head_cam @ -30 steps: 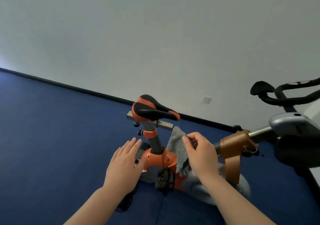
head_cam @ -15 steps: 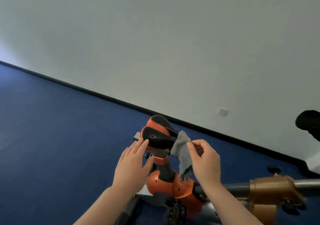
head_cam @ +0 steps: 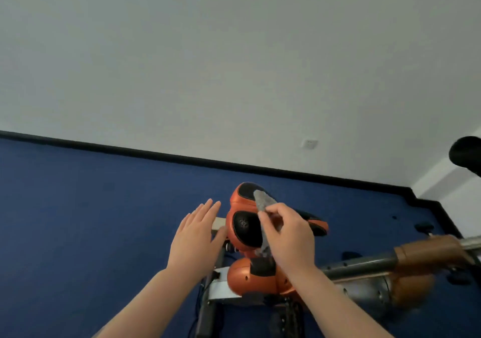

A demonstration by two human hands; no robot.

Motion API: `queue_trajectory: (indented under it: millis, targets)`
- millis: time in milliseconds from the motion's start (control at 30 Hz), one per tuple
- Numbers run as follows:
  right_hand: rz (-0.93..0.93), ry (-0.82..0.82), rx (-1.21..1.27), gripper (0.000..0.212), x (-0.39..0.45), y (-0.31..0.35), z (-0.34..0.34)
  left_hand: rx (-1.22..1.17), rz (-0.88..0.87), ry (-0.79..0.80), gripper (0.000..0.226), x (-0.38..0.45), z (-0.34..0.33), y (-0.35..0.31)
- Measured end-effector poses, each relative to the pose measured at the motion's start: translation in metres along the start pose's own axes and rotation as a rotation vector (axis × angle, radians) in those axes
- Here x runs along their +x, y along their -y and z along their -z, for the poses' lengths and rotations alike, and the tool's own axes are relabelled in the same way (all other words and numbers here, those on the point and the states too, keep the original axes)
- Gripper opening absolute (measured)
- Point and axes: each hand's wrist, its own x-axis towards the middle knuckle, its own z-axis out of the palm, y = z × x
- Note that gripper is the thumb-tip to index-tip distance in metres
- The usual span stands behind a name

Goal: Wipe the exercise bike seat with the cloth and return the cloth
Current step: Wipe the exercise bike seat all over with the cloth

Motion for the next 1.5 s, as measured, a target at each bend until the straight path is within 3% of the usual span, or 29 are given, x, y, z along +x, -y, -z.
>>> queue_trajectory:
  millis: [300,433,700,867,1000,1200,1367,1500]
  targets:
    - [0.114,-0.038,-0.228,0.01,-0.02,0.01,-0.056,-0.057,-0.068,0.149,0.057,0.022,-0.002,0.035]
    - [0.152,-0.066,-0.189,0.013,-0.022,-0.002,-0.064,-0.1,-0.065,0.126,0.057,0.028,-0.007,0.037]
    - [0.248,0.112,-0.147,0.026,-0.019,-0.022,-0.065,-0.234,-0.023,0.047,0.052,0.019,-0.028,0.023]
    - [0.111,0.031,-0.147,0.027,-0.018,-0.066,-0.031,-0.269,0.0,0.07,0.05,0.014,-0.036,0.015]
    - [0.119,0.03,-0.075,0.029,-0.018,-0.048,-0.054,-0.29,0.009,0.067,0.049,0.016,-0.041,0.01]
    - [0.319,0.256,-0.087,0.039,-0.013,-0.068,-0.048,-0.304,0.049,0.044,0.046,0.02,-0.044,0.013]
    - [0.149,0.137,-0.108,0.041,-0.026,-0.067,-0.057,-0.371,0.035,0.024,0.047,0.023,-0.046,0.002]
    - [0.275,0.235,-0.1,0.043,-0.028,-0.052,-0.073,-0.432,-0.022,-0.007,0.046,0.028,-0.054,-0.013]
